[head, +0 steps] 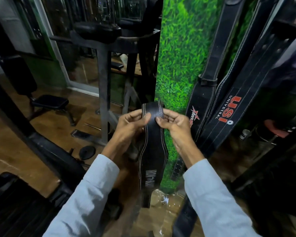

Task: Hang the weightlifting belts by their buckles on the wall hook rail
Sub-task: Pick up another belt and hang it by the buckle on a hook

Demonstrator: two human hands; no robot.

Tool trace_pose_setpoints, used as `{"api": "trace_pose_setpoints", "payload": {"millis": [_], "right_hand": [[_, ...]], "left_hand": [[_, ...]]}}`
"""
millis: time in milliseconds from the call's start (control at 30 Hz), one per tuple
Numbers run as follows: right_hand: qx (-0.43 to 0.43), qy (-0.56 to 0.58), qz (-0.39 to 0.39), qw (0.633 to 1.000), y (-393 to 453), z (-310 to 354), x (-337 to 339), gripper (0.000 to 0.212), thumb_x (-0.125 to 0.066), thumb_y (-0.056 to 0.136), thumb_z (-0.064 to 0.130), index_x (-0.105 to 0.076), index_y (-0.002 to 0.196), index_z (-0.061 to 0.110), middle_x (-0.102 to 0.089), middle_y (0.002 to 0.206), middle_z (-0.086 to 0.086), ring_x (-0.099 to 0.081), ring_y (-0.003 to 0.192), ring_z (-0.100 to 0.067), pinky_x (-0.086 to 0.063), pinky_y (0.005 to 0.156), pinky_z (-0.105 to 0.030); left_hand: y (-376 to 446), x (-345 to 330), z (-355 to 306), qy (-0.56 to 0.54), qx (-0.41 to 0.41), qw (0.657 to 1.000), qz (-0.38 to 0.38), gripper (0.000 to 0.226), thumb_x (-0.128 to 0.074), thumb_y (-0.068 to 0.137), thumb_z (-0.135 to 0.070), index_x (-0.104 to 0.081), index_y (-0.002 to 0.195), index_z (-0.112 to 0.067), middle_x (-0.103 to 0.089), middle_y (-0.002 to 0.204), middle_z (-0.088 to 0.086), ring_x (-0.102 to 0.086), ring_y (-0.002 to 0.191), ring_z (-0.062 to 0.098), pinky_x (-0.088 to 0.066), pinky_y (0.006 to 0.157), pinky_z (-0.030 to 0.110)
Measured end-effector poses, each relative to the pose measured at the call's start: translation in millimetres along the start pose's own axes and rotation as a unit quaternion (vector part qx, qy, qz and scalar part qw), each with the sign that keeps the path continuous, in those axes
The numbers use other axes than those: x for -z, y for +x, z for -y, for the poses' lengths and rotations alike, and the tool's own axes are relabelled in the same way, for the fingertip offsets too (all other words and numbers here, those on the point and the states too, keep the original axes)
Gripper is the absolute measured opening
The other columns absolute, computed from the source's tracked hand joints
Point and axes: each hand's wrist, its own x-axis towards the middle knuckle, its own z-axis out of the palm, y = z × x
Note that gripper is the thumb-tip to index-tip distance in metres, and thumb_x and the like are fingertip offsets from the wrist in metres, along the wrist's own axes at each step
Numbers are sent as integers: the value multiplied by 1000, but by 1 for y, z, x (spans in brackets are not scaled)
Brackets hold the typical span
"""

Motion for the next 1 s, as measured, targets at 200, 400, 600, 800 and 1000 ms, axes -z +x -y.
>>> {"api": "trace_pose_setpoints", "payload": {"millis": [200,400,600,800,1000], "right_hand": [[-43,-31,-40,998,-14,-23,3,25,-76,87,-4,-74,106,12,-75,82,7,-65,70,2,-54,70,-15],[2,7,-67,998,-3,16,15,15,-76,91,12,-75,106,11,-77,94,-4,-68,85,-10,-56,76,-23],[72,-68,-81,992,-11,17,8,36,-75,81,-12,-80,87,23,-80,87,-3,-65,82,-17,-53,78,-30],[15,-125,0,992,-21,14,15,30,-82,78,-6,-75,80,23,-78,75,13,-71,74,1,-54,75,-19],[59,-122,-92,987,-19,35,53,26,-64,75,38,-79,88,20,-77,98,4,-68,94,-12,-55,84,-36]], "left_hand": [[29,-3,5,-44,10,998,-52,18,-70,90,-3,-70,106,7,-77,91,11,-72,74,17,-59,75,29],[10,-15,38,-12,-41,998,-36,30,-66,88,12,-73,116,4,-75,115,18,-70,103,24,-54,101,39],[8,-19,9,-33,-79,996,-14,32,-77,82,1,-75,112,-7,-78,106,6,-70,96,11,-57,88,23],[10,-15,3,38,-121,989,-73,25,-73,82,12,-77,99,-5,-80,91,-1,-73,82,7,-58,78,20],[0,-14,15,38,-134,987,-79,30,-73,81,15,-80,99,-7,-80,93,-1,-72,85,5,-57,79,18]]}}
